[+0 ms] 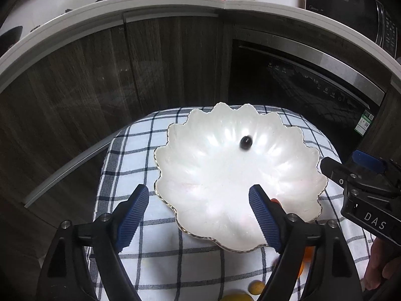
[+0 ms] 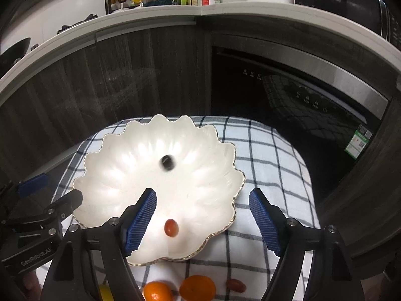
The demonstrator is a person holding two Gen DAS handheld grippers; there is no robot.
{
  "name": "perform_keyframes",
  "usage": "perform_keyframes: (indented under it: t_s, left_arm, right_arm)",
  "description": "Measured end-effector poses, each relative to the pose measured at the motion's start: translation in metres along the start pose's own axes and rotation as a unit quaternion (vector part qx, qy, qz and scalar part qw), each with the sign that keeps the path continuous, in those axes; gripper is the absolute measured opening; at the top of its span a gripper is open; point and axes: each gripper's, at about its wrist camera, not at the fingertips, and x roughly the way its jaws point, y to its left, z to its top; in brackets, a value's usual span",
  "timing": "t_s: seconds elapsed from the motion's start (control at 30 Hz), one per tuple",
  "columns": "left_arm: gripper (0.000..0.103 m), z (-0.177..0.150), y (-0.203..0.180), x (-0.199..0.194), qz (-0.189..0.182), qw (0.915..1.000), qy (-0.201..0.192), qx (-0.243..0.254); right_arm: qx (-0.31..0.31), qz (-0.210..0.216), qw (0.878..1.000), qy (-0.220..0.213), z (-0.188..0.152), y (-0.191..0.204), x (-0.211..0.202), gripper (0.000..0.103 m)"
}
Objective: Organize fruits
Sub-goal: 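Open both tools to drop the plum and red fruit into the bowl, then withdraw both open tools from the bowl back toward the loose fruits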
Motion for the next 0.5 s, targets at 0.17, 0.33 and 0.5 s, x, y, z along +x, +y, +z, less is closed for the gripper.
perform_keyframes:
  t_s: [0.17,0.33,0.5]
  left_arm:
    - [0.083,0.001,-0.003,-0.01,0.002,1.0,-0.008,0.001]
    - [0.083,0.001,-0.006,-0.019,0.002,0.9999,-0.016,0.0]
    - [0.083,0.001,-0.008,-0.029,0.001,0.9998,-0.022,-0.001]
  right_arm:
    - [0.005,0.0,1.0,-0.011,0.002,-0.003,-0.011,0.077]
    - [0.004,-0.004,1.0,-0.022,0.003,-0.006,-0.022,0.077]
    - [0.003,-0.004,1.0,-0.031,0.002,-0.008,-0.033,0.077]
